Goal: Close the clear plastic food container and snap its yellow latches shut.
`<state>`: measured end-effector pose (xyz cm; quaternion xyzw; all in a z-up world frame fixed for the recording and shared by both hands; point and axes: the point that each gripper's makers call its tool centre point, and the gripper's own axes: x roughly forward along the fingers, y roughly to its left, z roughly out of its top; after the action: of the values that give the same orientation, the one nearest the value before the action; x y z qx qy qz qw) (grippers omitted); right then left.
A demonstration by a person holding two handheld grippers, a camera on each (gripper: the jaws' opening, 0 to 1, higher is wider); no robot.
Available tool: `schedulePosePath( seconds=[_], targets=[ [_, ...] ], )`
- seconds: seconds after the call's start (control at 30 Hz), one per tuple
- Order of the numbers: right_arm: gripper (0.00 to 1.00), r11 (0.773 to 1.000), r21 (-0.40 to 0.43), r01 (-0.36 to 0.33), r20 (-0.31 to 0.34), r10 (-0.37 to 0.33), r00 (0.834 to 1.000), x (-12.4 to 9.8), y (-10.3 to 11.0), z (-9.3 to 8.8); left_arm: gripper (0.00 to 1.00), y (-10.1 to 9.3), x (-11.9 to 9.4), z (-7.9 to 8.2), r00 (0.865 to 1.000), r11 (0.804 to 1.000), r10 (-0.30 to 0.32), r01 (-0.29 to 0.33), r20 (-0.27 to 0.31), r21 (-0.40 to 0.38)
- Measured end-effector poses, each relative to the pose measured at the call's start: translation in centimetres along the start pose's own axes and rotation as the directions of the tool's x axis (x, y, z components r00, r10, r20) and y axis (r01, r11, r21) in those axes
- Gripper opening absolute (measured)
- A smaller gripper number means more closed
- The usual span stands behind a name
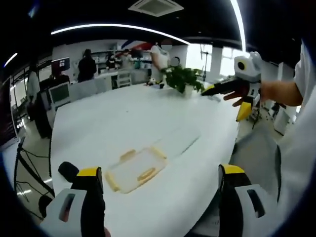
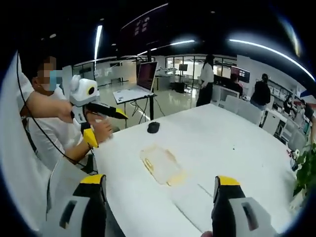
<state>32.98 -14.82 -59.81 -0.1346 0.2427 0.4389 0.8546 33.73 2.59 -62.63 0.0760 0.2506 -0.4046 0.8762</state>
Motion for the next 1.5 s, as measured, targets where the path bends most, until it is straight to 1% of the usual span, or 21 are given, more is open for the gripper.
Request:
schedulePosePath(
  seconds=[0.1,0.13,0.23,0.3,0.33,0.37,0.5,0.53,0.57,0.77,0.83,0.87,0.93,0.97,1.03,1.13,1.2,1.27,1.33,1.43,1.5],
  targets=[
    [0.89,1.000,-0.008,-0.030,-0.006,0.030,1.000,0.8,-0.3,0.0,0.96,0.4,0.6,-0.2,0.999,0.999,-0.032,0.033,-0.019,0.027],
    [0.88,0.999,-0.008,-0.035,-0.006,0.035,0.999,1.1,-0.5,-0.1,0.95,0.9,0.8,-0.7,0.998,0.998,-0.038,0.040,-0.044,0.052],
    [0.86,0.998,-0.042,-0.042,-0.037,0.040,0.998,1.9,-1.1,-0.7,0.94,1.9,1.4,-1.2,0.996,0.994,-0.051,0.058,-0.079,0.089],
    [0.86,0.997,-0.049,-0.052,-0.052,0.050,0.997,2.5,-1.4,-0.8,0.94,2.3,1.7,-1.6,0.993,0.988,-0.065,0.078,-0.103,0.131],
    [0.86,0.997,-0.051,-0.060,-0.058,0.057,0.997,2.9,-1.5,-0.9,0.92,2.5,1.8,-1.7,0.991,0.981,-0.080,0.098,-0.110,0.169],
    [0.86,0.996,-0.062,-0.064,-0.069,0.060,0.996,3.1,-1.6,-1.1,0.90,2.9,1.9,-1.6,0.992,0.978,-0.074,0.093,-0.105,0.189],
    [0.83,0.993,-0.088,-0.076,-0.096,0.067,0.993,4.4,-1.9,-1.5,0.88,3.9,2.6,-1.7,0.989,0.975,-0.097,0.117,-0.112,0.188],
    [0.83,0.993,-0.091,-0.079,-0.094,0.071,0.993,4.6,-1.9,-1.5,0.87,4.0,2.8,-1.8,0.988,0.970,-0.100,0.123,-0.119,0.207],
    [0.82,0.992,-0.092,-0.083,-0.092,0.074,0.993,4.8,-1.9,-1.4,0.87,4.3,3.0,-2.1,0.984,0.962,-0.102,0.134,-0.143,0.236],
    [0.76,0.980,-0.168,-0.109,-0.131,0.088,0.988,6.6,-2.1,-2.0,0.84,5.6,4.2,-2.9,0.974,0.945,-0.123,0.173,-0.188,0.278],
    [0.75,0.976,-0.183,-0.114,-0.134,0.090,0.987,7.3,-2.2,-2.1,0.83,6.0,4.5,-3.3,0.970,0.939,-0.132,0.188,-0.204,0.287],
    [0.75,0.974,-0.193,-0.118,-0.148,0.090,0.985,7.7,-2.3,-2.5,0.82,6.2,4.7,-3.5,0.967,0.933,-0.135,0.198,-0.217,0.301],
    [0.74,0.961,-0.247,-0.126,-0.184,0.082,0.980,8.1,-2.7,-3.3,0.81,6.5,5.0,-3.9,0.964,0.930,-0.141,0.208,-0.227,0.303],
    [0.72,0.953,-0.271,-0.133,-0.199,0.080,0.977,8.5,-2.9,-3.7,0.80,6.9,5.2,-4.5,0.958,0.926,-0.140,0.217,-0.252,0.310],
    [0.68,0.952,-0.267,-0.147,-0.200,0.094,0.975,9.0,-2.9,-4.0,0.81,7.4,5.5,-5.0,0.953,0.927,-0.145,0.225,-0.268,0.299],
    [0.68,0.954,-0.252,-0.164,-0.200,0.114,0.973,9.7,-3.1,-4.1,0.78,7.5,5.8,-5.8,0.941,0.915,-0.166,0.259,-0.296,0.309],
    [0.66,0.951,-0.250,-0.184,-0.201,0.135,0.970,10.2,-3.1,-4.2,0.72,7.5,6.0,-6.1,0.934,0.906,-0.185,0.282,-0.305,0.315],
    [0.65,0.954,-0.231,-0.189,-0.204,0.142,0.969,10.8,-3.3,-4.4,0.70,7.6,6.3,-6.2,0.932,0.901,-0.196,0.294,-0.304,0.320],
    [0.64,0.954,-0.230,-0.192,-0.215,0.142,0.966,11.3,-3.6,-4.7,0.72,7.6,6.6,-6.2,0.932,0.900,-0.199,0.296,-0.304,0.320],
    [0.57,0.948,-0.255,-0.189,-0.226,0.132,0.965,11.9,-4.0,-5.0,0.70,7.7,7.0,-6.7,0.920,0.890,-0.215,0.323,-0.326,0.323],
    [0.57,0.948,-0.243,-0.203,-0.237,0.145,0.961,12.4,-4.0,-5.4,0.69,7.7,7.3,-6.9,0.911,0.877,-0.235,0.349,-0.338,0.330]
  ],
)
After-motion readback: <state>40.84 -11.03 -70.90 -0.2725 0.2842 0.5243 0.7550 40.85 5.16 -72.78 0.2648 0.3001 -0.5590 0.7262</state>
